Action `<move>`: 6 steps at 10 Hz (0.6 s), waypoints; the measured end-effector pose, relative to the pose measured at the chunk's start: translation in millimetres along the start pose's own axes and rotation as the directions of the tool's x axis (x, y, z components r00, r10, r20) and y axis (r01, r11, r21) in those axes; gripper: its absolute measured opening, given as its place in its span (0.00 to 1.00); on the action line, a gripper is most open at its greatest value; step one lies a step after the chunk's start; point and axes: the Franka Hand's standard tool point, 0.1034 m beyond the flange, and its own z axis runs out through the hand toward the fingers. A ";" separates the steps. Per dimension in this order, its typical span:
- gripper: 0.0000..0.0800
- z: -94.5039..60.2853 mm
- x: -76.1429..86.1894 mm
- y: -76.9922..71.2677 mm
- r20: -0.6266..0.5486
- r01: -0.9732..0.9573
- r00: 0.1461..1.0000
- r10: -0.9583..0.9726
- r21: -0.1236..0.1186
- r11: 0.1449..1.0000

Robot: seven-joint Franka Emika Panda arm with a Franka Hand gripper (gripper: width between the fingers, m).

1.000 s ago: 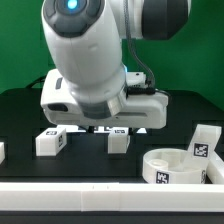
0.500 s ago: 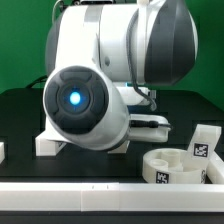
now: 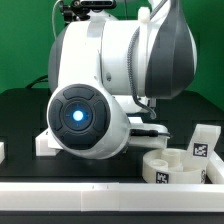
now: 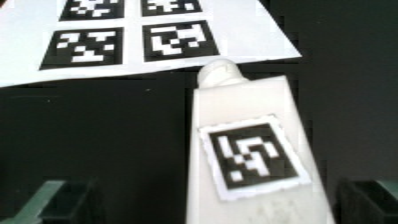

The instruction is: Assemble stool

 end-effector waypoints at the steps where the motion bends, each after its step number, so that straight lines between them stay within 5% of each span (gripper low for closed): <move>1: 0.81 0.6 -0.1 0.0 0.001 0.001 1.000 -0.001 0.000 1.000; 4: 0.81 1.4 -0.2 0.1 0.003 0.001 1.000 -0.001 0.000 1.000; 6: 0.48 1.4 -0.3 0.1 0.003 0.001 1.000 -0.001 0.000 1.000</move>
Offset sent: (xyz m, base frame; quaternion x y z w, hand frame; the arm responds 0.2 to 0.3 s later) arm -0.0011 0.0010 -0.0005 0.0011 0.0039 0.0013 1.0000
